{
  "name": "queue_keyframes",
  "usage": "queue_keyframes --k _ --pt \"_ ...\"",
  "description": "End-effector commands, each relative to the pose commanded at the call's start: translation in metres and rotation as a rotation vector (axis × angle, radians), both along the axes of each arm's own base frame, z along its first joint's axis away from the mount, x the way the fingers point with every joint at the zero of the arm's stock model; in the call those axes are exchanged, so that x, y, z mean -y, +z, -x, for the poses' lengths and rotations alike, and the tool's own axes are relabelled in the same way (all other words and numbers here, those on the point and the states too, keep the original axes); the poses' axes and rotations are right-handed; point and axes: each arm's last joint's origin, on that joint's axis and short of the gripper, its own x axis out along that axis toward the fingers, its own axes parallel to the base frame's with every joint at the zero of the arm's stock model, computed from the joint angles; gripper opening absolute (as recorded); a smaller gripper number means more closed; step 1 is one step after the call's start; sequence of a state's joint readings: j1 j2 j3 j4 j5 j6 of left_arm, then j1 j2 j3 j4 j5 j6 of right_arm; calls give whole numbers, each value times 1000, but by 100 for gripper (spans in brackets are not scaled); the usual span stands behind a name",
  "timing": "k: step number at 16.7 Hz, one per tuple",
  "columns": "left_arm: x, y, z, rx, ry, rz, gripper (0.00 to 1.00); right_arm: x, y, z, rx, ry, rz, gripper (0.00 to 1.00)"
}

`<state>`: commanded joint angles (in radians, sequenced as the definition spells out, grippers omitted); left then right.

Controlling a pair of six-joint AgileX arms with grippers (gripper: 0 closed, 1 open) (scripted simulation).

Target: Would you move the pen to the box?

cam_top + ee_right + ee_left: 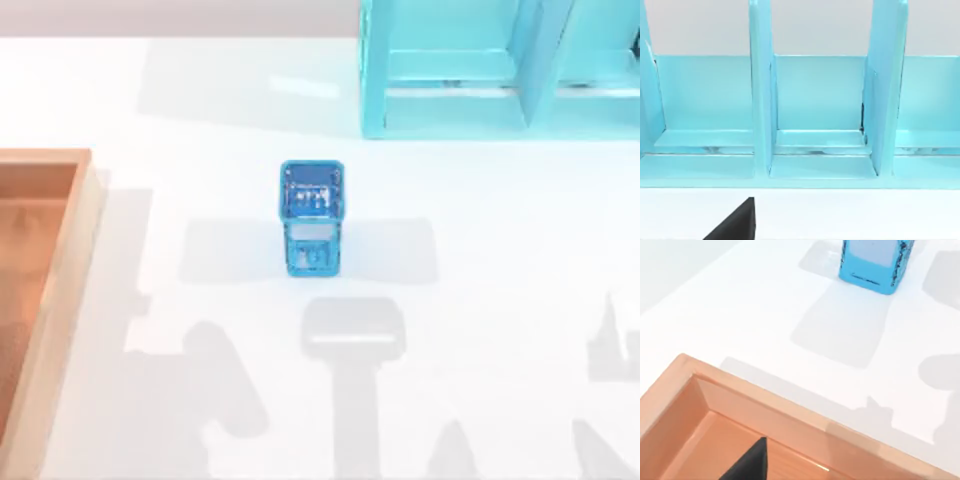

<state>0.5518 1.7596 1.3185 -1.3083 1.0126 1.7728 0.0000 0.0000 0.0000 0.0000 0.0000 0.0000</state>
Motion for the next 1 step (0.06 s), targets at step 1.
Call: queue_keyframes --k 1 --pt "0 0 0 0 0 0 100 0 0 0 0 0 0 100"
